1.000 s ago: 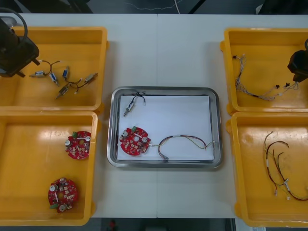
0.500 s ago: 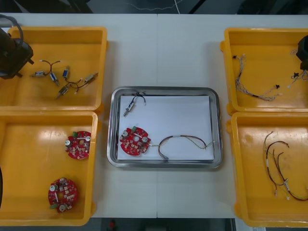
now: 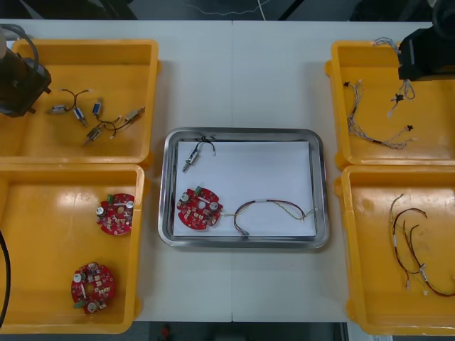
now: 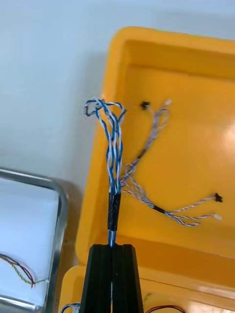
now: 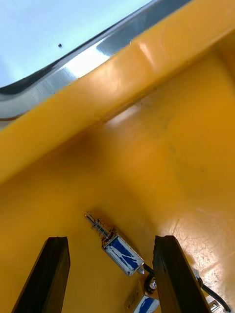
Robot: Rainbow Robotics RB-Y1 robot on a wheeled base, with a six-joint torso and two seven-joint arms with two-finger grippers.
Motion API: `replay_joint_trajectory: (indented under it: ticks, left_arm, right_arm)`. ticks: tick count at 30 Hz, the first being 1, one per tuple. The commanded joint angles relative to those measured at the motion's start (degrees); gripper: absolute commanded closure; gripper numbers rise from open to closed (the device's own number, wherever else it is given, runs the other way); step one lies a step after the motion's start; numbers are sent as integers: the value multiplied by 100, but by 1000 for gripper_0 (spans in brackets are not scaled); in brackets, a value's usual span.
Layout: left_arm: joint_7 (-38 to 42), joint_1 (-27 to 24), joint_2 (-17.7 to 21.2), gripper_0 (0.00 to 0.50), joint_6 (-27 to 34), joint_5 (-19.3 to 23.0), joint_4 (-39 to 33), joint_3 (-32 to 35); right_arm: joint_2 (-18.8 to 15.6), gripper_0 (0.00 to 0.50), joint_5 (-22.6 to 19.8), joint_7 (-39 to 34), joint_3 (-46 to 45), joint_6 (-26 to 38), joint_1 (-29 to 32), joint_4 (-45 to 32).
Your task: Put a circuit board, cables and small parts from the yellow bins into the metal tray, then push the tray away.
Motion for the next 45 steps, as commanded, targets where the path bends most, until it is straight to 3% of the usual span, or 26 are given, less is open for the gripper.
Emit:
replay_joint_trajectory:
  ticks: [1,6,12,22,33,34,35,36,37,38,45]
  left_arm:
    - [361,-303,-184,0,-145,-204,-41,-196]
    - [440,-303,-316,0,-163,-283,-41,-205]
    - [493,-295,-378,0,-180,-362,3,-442]
    - [458,-295,-474,0,-751,-555,495,-548]
    - [458,-295,-492,0,-751,-555,513,-556]
    - [467,-295,-492,40,-751,-555,513,-548]
    - [467,-295,-492,157,-751,-555,513,-556]
    - [458,-295,-492,225,-751,-555,513,-556]
    - [458,-295,-501,378,-751,-546,513,-556]
    - [458,-295,-492,497,-751,-546,513,-556]
    - [449,-286,-492,500,-751,-538,513,-548]
  right_arm:
    - [-83,500,-357,281,611,20,101,-683]
    - [-83,500,-700,413,1279,20,101,-1246]
    - [93,500,-700,677,1911,20,109,-1536]
    - [435,500,118,2171,3001,-2,109,-1527]
    - [550,500,390,3560,4091,-1417,109,-956]
    - [550,500,461,3735,4188,-1532,109,-868]
    - [541,500,513,3929,4293,-1672,109,-789]
    - [541,500,548,3999,4328,-1725,109,-762]
    - [523,500,619,4140,4416,-1822,109,-683]
    - [523,500,680,4263,4487,-1918,109,-613]
    - [470,500,768,4887,4662,-2287,109,-24]
